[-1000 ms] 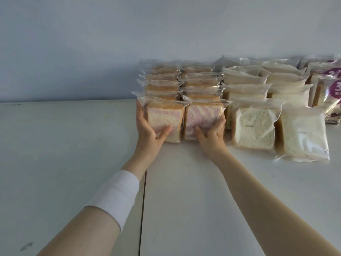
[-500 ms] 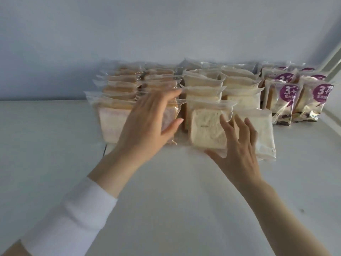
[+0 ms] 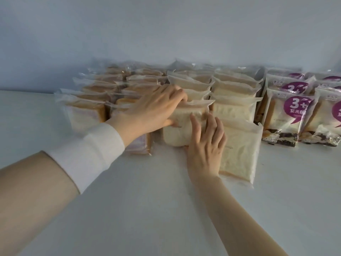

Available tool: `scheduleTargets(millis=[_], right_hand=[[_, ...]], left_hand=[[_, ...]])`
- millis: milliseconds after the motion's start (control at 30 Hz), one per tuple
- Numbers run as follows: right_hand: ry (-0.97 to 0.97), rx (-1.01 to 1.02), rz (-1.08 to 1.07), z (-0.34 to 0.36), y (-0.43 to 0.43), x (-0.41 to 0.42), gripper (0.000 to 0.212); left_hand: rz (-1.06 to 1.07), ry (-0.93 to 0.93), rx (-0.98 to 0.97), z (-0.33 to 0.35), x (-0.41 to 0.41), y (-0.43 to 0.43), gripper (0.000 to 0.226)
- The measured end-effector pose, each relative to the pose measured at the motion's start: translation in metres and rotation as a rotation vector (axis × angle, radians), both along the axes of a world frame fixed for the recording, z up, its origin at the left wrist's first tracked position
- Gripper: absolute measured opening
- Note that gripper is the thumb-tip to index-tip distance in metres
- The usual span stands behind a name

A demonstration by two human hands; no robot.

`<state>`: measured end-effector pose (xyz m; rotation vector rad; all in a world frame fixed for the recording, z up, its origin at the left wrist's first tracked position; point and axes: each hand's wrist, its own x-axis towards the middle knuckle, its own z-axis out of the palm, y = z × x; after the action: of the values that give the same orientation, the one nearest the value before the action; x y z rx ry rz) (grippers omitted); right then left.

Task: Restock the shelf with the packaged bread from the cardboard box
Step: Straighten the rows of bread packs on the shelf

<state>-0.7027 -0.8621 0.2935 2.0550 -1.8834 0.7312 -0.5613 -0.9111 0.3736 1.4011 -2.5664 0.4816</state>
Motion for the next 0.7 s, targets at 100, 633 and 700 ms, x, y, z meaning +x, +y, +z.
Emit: scheduleTargets(millis=[100,633,700], right_hand=[[0.005,-0.032,0.030,-0.005,0.000,-0.005,0.085],[-0.390,0.041,0.047,0.004,0.036,-0.087,0.100],[-0.597,0.214,-0.058,0.002,0.041,-0.107,0.106]], left_hand=[[0.000,-0.033,0.063,-0.002,0.002,-0.004,0.086],[-0.089,0.002,0.123,-0.002,-0.006,-0.009,0.108],[-0.170,0.033,0.088,0.002,-0.028,-0.012,0.105]])
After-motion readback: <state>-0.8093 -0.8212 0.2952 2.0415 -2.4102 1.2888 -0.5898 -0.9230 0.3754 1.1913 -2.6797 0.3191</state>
